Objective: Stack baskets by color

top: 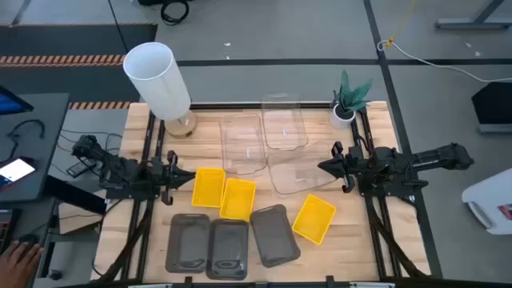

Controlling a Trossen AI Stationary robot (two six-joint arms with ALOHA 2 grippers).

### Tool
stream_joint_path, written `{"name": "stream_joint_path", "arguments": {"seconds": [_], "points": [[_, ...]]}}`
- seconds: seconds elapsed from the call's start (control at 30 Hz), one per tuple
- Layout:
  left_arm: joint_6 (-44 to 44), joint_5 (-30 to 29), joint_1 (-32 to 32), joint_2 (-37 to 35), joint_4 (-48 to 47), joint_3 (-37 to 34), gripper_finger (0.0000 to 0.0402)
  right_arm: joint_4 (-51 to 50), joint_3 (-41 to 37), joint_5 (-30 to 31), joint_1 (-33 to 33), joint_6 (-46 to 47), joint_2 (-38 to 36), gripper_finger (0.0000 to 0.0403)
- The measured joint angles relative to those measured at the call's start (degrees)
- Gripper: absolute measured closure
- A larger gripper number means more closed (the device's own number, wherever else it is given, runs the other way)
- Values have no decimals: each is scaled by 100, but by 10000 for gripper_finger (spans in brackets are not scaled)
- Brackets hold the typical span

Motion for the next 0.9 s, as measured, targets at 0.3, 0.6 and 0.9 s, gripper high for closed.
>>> {"name": "stream_joint_path", "arguments": {"seconds": [0.3, 0.6, 0.9], "points": [[0, 0, 2, 0, 2, 2, 376, 0, -2, 0, 0, 0, -1, 389], [0, -2, 2, -2, 0, 2, 366, 0, -2, 0, 0, 0, -2, 389], [0, 0, 1, -1, 1, 1, 373, 0, -2, 0, 1, 0, -1, 389]]}}
